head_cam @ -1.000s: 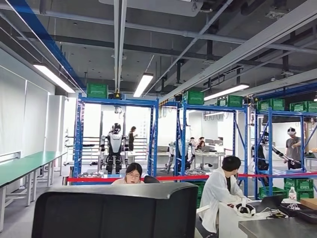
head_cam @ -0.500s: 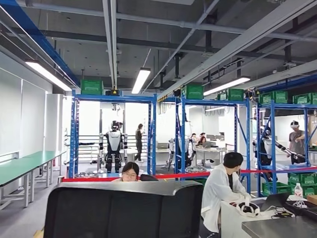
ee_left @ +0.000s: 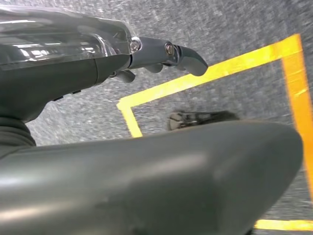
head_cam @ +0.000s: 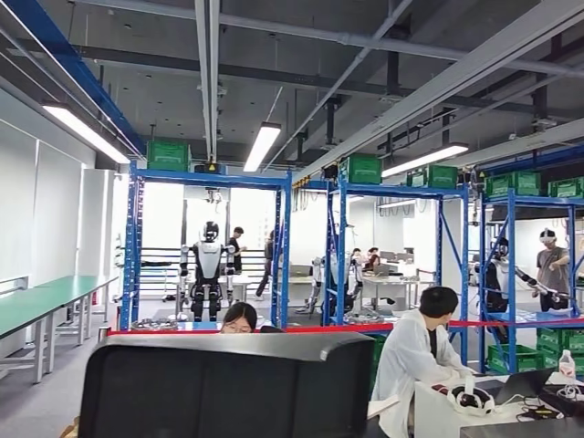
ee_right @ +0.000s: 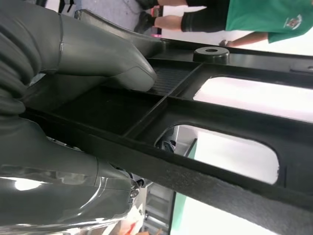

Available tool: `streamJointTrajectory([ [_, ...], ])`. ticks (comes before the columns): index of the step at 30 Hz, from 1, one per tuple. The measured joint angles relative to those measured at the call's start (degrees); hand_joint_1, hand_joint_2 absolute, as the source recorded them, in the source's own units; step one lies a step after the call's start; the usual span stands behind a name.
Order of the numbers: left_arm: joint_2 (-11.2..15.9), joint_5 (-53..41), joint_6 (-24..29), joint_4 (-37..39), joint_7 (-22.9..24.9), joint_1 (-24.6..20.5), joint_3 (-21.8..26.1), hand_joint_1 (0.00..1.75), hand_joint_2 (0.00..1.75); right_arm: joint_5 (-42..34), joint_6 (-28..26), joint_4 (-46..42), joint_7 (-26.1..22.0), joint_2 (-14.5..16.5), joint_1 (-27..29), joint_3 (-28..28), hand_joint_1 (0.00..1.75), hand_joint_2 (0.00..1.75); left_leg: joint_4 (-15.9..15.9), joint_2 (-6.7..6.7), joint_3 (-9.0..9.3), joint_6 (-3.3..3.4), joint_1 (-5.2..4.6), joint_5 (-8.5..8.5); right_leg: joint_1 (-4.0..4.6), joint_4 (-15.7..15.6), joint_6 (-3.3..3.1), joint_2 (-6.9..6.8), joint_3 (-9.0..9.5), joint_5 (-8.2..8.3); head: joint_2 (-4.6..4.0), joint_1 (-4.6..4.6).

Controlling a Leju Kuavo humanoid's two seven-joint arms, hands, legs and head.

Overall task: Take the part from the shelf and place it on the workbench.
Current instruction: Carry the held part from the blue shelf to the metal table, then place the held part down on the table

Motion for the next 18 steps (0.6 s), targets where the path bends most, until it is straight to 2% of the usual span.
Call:
streamJointTrajectory([
  [1,0.0,0.0,0.0,0.0,0.0,0.0,0.0,0.00,0.00,0.0,0.0,0.0,0.0,0.0,0.0,-0.1,1.75,1.75,-0.3,0.01,0.77,0.20,0.08,-0.42,-0.09,3.4,0.26,-0.11,-2.21,-0.47,0.00,0.00],
  [3,0.1,0.0,0.0,0.0,0.0,0.0,0.0,0.00,0.00,0.0,0.0,0.0,0.0,0.0,0.0,-0.1,1.75,1.75,-0.6,-0.01,2.16,0.31,0.13,-1.45,-0.27,9.1,0.55,-0.22,-7.08,-3.62,-0.01,-0.01],
  [4,0.1,0.0,0.0,0.0,0.0,0.0,0.0,0.00,0.00,0.0,0.0,0.0,0.0,0.0,0.1,-0.1,1.75,1.75,-0.6,-0.04,2.89,0.30,0.13,-2.03,-0.30,10.1,0.60,-0.23,-8.83,-5.21,-0.01,-0.01],
  [5,0.0,0.0,0.1,0.0,-0.1,0.0,0.0,0.00,0.00,0.0,0.0,0.0,0.0,0.0,0.1,-0.1,1.75,1.75,-0.6,-0.09,3.71,0.28,0.13,-2.68,-0.28,9.6,0.55,-0.24,-9.83,-5.76,-0.01,-0.01],
  [6,0.0,0.0,0.1,0.0,-0.2,0.0,0.0,0.00,0.00,0.0,0.0,0.0,0.0,0.0,0.1,-0.2,1.75,1.75,-0.6,-0.15,4.61,0.23,0.14,-3.35,-0.21,7.6,0.40,-0.24,-10.12,-4.71,-0.01,-0.02],
  [7,0.0,0.0,0.1,0.0,-0.3,0.0,-0.1,0.00,0.00,0.0,0.0,0.0,0.0,-0.1,0.1,-0.2,1.75,1.75,-0.6,-0.21,5.55,0.10,0.15,-4.07,-0.06,4.4,0.14,-0.25,-9.92,-1.87,-0.01,-0.02],
  [8,0.0,0.0,0.1,0.0,-0.4,0.0,-0.1,0.00,0.00,0.0,0.0,0.1,0.0,-0.1,0.1,-0.2,1.75,1.75,-0.7,-0.25,6.38,-0.07,0.18,-4.71,0.18,1.0,-0.19,-0.22,-9.67,2.01,-0.01,-0.02],
  [9,-0.1,0.0,0.2,0.0,-0.5,-0.1,-0.1,0.00,0.00,0.0,0.0,0.1,0.0,-0.1,0.0,-0.2,1.75,1.75,-0.8,-0.32,6.89,-0.32,0.22,-5.18,0.48,-1.6,-0.59,-0.22,-9.50,5.13,-0.01,-0.02],
  [10,-0.2,0.0,0.2,0.0,-0.6,-0.2,-0.2,0.00,0.00,0.0,0.1,0.1,0.1,-0.1,0.0,-0.3,1.75,1.75,-1.1,-0.39,7.15,-0.63,0.28,-5.51,0.73,-3.3,-1.01,-0.22,-9.48,7.51,0.01,-0.02],
  [11,-0.2,0.0,0.2,0.0,-0.6,-0.2,-0.3,0.00,0.00,0.0,0.1,0.1,0.1,-0.1,0.0,-0.3,1.75,1.75,-1.3,-0.43,7.32,-0.92,0.30,-5.54,0.97,-4.1,-1.41,-0.20,-9.54,8.43,0.02,-0.02],
  [13,-0.2,0.0,0.3,0.0,-0.7,-0.2,-0.4,0.00,0.00,0.0,0.1,0.1,0.1,-0.1,-0.2,-0.3,1.75,1.75,-1.8,-0.42,7.94,-1.41,0.30,-5.46,0.96,-5.2,-2.17,-0.24,-8.74,8.45,0.03,-0.02],
  [15,-0.3,0.0,0.3,0.0,-0.7,-0.3,-0.5,0.00,0.00,-0.1,0.1,0.0,0.0,0.0,-0.4,-0.3,1.75,1.75,-0.4,-0.27,7.93,-1.63,0.24,-6.20,0.65,-6.5,-2.65,-0.37,-7.11,8.37,0.02,-0.02],
  [16,-0.3,0.0,0.3,0.0,-0.7,-0.5,-0.5,0.00,0.00,-0.1,0.1,0.0,0.0,0.0,-0.5,-0.3,1.75,1.75,1.8,-0.21,6.82,-1.75,0.24,-7.32,0.49,-7.0,-2.80,-0.46,-6.47,8.28,0.02,-0.02],
  [18,-0.3,-0.1,0.3,0.0,-0.7,-0.6,-0.6,0.00,0.00,-0.1,0.1,0.1,0.0,0.0,-0.7,-0.3,1.75,1.75,8.5,-0.13,2.81,-2.11,0.28,-10.16,0.48,-7.2,-3.03,-0.55,-5.87,7.87,0.00,-0.02],
])
